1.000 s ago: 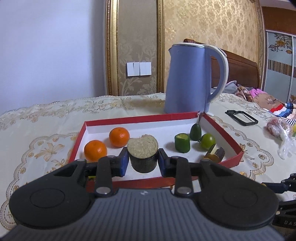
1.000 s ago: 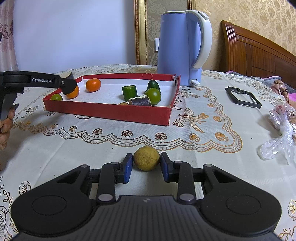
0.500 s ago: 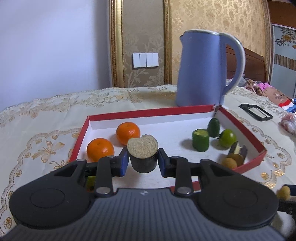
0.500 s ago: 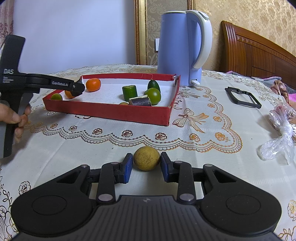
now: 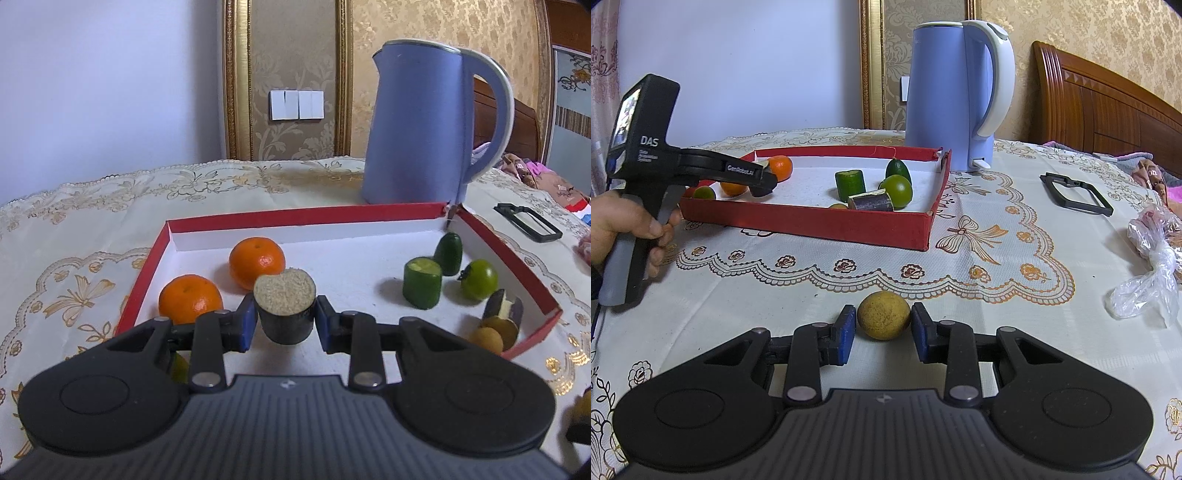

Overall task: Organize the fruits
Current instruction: 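Lower the log-shaped piece into the box beside the mandarins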

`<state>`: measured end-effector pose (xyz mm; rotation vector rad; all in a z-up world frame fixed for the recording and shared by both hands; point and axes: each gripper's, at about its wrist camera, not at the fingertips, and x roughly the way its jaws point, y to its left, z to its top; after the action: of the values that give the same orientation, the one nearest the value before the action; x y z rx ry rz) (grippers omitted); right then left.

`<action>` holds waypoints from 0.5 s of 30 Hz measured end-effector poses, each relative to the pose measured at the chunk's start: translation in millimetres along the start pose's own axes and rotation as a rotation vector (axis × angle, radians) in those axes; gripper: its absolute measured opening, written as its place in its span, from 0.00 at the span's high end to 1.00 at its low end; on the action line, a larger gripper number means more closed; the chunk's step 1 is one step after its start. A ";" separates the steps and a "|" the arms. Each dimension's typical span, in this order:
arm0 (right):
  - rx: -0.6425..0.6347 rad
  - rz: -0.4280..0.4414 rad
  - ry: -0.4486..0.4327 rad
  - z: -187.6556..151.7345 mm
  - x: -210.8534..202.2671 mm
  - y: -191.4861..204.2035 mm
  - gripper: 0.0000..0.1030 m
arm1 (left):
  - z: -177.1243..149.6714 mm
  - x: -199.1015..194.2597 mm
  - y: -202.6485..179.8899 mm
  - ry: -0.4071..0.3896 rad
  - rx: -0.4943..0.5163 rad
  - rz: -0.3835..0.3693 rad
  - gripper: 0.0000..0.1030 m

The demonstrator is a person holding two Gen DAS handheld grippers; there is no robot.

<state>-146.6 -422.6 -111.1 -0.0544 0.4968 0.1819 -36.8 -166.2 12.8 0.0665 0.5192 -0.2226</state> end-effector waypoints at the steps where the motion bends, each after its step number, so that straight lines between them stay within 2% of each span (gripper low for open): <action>1: 0.000 0.000 0.000 0.0 0.0 0.0 0.70 | -0.2 1.1 0.5 0.001 -0.003 0.000 0.71; 15: 0.000 0.000 0.000 -0.1 0.1 0.0 0.70 | -3.5 6.8 4.8 0.017 -0.026 -0.004 0.71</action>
<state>-146.6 -422.6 -111.3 -0.0543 0.4965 0.1817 -31.7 -162.4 6.4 0.0421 0.5388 -0.2188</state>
